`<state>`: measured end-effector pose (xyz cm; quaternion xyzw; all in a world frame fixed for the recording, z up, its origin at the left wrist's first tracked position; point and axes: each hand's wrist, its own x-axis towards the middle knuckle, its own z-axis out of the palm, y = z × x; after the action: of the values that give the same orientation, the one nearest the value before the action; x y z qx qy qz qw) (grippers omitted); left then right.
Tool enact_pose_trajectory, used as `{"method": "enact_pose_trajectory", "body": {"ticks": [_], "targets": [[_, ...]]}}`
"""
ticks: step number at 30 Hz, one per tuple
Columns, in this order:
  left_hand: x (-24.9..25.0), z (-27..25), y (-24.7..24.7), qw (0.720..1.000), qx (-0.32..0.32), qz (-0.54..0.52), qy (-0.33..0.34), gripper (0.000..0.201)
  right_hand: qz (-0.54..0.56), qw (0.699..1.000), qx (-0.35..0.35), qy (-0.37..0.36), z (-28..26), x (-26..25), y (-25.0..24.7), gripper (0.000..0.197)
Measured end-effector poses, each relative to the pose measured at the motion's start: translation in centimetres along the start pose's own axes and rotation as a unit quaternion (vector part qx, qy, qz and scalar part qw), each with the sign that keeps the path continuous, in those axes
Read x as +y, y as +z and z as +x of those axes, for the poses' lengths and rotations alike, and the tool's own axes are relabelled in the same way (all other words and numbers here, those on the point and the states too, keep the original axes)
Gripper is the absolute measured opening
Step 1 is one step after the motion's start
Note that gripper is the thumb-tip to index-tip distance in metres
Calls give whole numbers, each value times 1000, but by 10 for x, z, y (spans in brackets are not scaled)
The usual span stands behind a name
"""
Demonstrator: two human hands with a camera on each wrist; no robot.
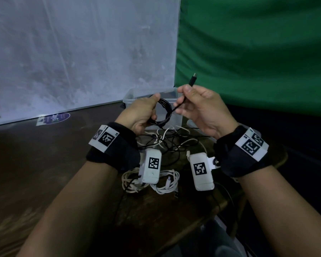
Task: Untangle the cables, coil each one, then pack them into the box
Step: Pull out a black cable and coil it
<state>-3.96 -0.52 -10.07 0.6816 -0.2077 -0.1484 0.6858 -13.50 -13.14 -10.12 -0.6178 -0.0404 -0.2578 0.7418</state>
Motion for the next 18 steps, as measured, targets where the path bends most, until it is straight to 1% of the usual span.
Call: {"method": "enact_pose_trajectory", "body": {"ticks": [3, 6, 10, 12, 13, 15, 18], "targets": [[-1, 2, -1, 1000, 25, -17, 4, 33, -3, 1000, 0, 11, -2, 3, -1, 14], [-2, 4, 1, 999, 32, -7, 20, 35, 0, 999, 46, 21, 2, 6, -2, 9], [-1, 4, 7, 998, 6, -21, 62, 40, -46, 990, 128, 42, 9, 12, -7, 12], [0, 3, 11, 996, -13, -35, 80, 41, -85, 982, 155, 70, 11, 16, -10, 19], [0, 3, 12, 995, -22, -48, 88, 40, -108, 978, 154, 87, 11, 17, -11, 20], [1, 2, 13, 991, -37, -76, 101, 39, -146, 974, 126, 118, 11, 18, -9, 17], [3, 2, 11, 986, -60, -122, 100, 38, -126, 982, 78, 114, 11, 17, -9, 19]]}}
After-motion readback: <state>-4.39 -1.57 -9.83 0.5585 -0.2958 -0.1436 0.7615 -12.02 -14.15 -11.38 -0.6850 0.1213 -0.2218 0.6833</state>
